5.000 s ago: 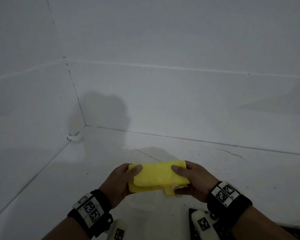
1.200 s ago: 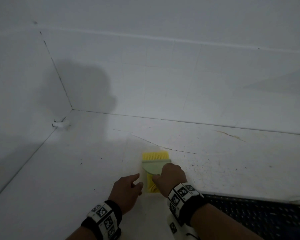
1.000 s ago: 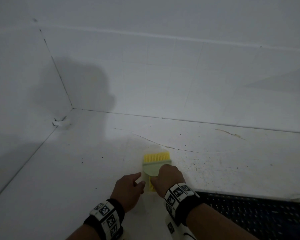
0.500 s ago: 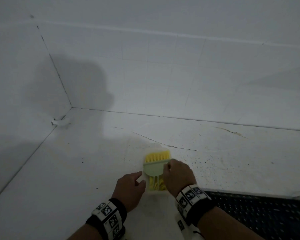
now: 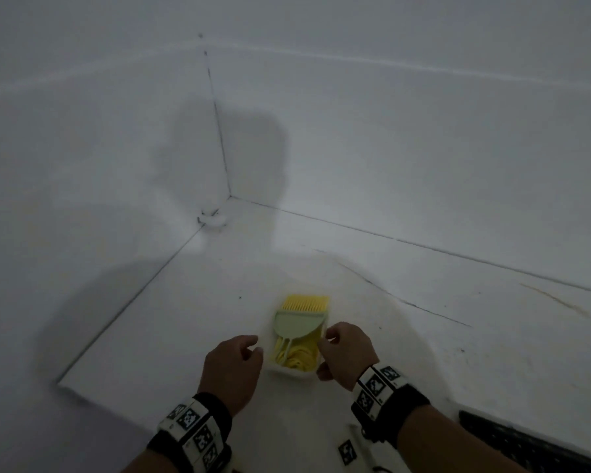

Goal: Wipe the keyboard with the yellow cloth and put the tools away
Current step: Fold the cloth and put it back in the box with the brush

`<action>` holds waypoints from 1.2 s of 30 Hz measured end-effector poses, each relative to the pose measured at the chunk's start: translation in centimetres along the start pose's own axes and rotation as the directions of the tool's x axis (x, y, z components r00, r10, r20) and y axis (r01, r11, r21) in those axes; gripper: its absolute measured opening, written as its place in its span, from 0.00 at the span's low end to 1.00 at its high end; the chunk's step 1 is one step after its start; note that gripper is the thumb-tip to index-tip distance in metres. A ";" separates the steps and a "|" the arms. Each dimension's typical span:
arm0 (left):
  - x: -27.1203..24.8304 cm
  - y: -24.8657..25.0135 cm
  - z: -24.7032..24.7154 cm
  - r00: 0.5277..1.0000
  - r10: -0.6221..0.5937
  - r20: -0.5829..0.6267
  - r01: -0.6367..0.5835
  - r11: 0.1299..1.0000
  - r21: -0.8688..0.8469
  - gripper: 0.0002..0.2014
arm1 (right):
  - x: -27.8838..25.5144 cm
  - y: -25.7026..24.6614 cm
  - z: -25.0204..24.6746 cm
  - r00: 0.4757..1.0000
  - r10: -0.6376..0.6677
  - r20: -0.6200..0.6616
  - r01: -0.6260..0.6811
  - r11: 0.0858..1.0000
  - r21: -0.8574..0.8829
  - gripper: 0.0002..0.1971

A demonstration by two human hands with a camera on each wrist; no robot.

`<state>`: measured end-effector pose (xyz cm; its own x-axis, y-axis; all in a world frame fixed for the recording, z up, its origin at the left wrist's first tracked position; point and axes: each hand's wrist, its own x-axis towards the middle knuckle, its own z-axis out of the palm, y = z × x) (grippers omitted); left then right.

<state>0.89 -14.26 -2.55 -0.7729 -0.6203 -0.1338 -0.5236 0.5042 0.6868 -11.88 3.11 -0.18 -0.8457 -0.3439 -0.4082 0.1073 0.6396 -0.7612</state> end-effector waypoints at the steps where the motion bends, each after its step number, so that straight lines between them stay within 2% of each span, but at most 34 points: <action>1: 0.0 -0.9 -0.7 1.000 -0.018 -0.026 0.018 1.000 0.003 0.18 | 0.1 -0.7 1.3 1.000 -0.004 0.025 0.004 1.000 0.004 0.06; 6: 0.5 -3.5 -2.4 0.993 -0.051 -0.110 0.053 0.998 0.016 0.17 | 0.1 -1.9 4.6 0.994 0.033 0.102 -0.038 0.998 0.043 0.04; 10: 0.4 -3.3 -2.4 0.992 -0.056 -0.111 0.058 0.998 0.018 0.17 | -0.3 -2.2 4.3 0.993 0.055 0.105 -0.065 0.994 0.093 0.08; 12: -0.1 -2.3 -2.3 0.985 -0.071 -0.155 0.074 0.997 0.015 0.18 | -1.1 -2.2 3.1 0.993 0.064 0.095 -0.074 0.991 0.108 0.12; 13: -0.6 -1.5 -2.1 0.981 -0.049 -0.186 0.053 0.998 0.015 0.18 | -1.7 -1.9 2.1 0.996 0.049 0.079 -0.057 0.994 0.093 0.13; 15: -1.9 1.0 -1.2 0.979 0.071 -0.191 -0.067 0.997 0.027 0.13 | -3.1 -0.8 -0.4 0.999 -0.019 0.026 0.018 1.000 0.020 0.11; 18: -4.1 5.8 1.8 0.967 0.255 0.012 -0.255 0.967 0.000 0.07 | -5.6 2.5 -6.4 0.992 -0.079 -0.098 0.072 0.995 -0.069 0.09; 21: -6.1 10.5 6.5 0.902 0.353 0.247 -0.349 0.935 -0.063 0.05 | -8.3 8.1 -14.1 0.953 -0.078 -0.292 0.033 0.987 -0.159 0.08; 23: -7.4 13.1 9.8 0.852 0.364 0.376 -0.362 0.929 -0.079 0.08 | -10.6 12.6 -19.7 0.897 -0.042 -0.439 -0.059 0.975 -0.215 0.09; 26: -9.7 16.3 14.7 0.782 0.356 0.512 -0.353 0.930 -0.107 0.11 | -15.2 19.9 -27.6 0.780 0.091 -0.619 -0.251 0.952 -0.177 0.10; 28: -11.0 17.9 17.6 0.767 0.301 0.567 -0.316 0.946 -0.075 0.12 | -17.9 24.8 -32.0 0.692 0.207 -0.692 -0.397 0.910 -0.124 0.12; 30: -12.2 19.3 20.0 0.795 0.226 0.564 -0.250 0.968 -0.035 0.13 | -19.8 30.0 -35.3 0.617 0.306 -0.725 -0.499 0.864 -0.060 0.13; 32: -13.2 20.4 21.7 0.837 0.138 0.530 -0.159 0.987 -0.006 0.12 | -20.7 34.6 -37.6 0.579 0.373 -0.725 -0.548 0.836 -0.008 0.17; 34: -14.0 21.1 22.8 0.884 0.059 0.463 -0.076 0.997 0.019 0.13 | -20.8 38.4 -39.0 0.584 0.420 -0.694 -0.572 0.820 0.015 0.24; 36: -14.1 20.9 23.9 0.916 -0.018 0.401 -0.009 0.998 0.066 0.19 | -20.4 40.8 -39.8 0.634 0.446 -0.631 -0.580 0.815 -0.007 0.29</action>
<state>-7.73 19.39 -3.32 -0.8423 -0.3358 -0.4216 -0.5387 0.5483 0.6396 -11.06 63.54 -2.83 -0.8186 0.5012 -0.2804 0.5742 0.7252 -0.3800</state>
